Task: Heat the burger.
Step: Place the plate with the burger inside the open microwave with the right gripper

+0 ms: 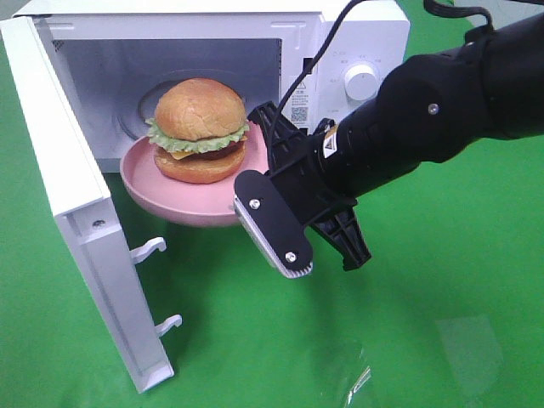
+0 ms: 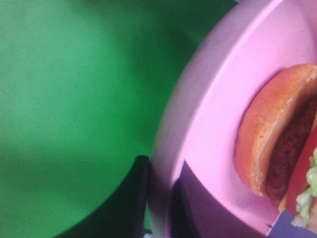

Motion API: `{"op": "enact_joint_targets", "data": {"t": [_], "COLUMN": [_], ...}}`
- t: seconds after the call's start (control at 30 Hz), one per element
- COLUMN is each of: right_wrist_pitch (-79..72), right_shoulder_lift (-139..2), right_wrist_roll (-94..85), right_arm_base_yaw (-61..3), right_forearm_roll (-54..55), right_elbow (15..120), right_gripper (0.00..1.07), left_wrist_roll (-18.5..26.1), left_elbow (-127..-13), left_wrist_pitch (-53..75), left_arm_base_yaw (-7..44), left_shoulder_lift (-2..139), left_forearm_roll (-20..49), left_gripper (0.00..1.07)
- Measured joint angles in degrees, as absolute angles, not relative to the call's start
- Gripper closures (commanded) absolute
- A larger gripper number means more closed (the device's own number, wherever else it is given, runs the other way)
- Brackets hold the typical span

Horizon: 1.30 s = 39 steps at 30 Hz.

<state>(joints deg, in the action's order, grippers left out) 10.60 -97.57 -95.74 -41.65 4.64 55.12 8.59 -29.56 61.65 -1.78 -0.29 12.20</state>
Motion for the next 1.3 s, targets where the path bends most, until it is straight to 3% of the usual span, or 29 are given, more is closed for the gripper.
{"op": "enact_joint_targets", "data": {"t": [0.43,1.3], "right_wrist_pitch": [10.43,8.02], "right_shoulder_lift": [-100.1,-104.97], "right_wrist_roll": [-87.03,-84.34], "right_arm_base_yaw": [-41.65,-40.68], "right_forearm_roll": [-3.72,-4.24], "right_elbow": [61.36,63.88], "right_gripper": [1.07,1.07], "left_wrist_roll": [8.59,8.59], "left_elbow": [-29.56,-29.56], "left_wrist_pitch": [61.65,61.65], "left_arm_base_yaw": [-1.78,-1.78], "left_shoulder_lift": [-0.29,-0.29], "left_forearm_roll": [12.2,12.2], "left_gripper": [0.09,0.09]}}
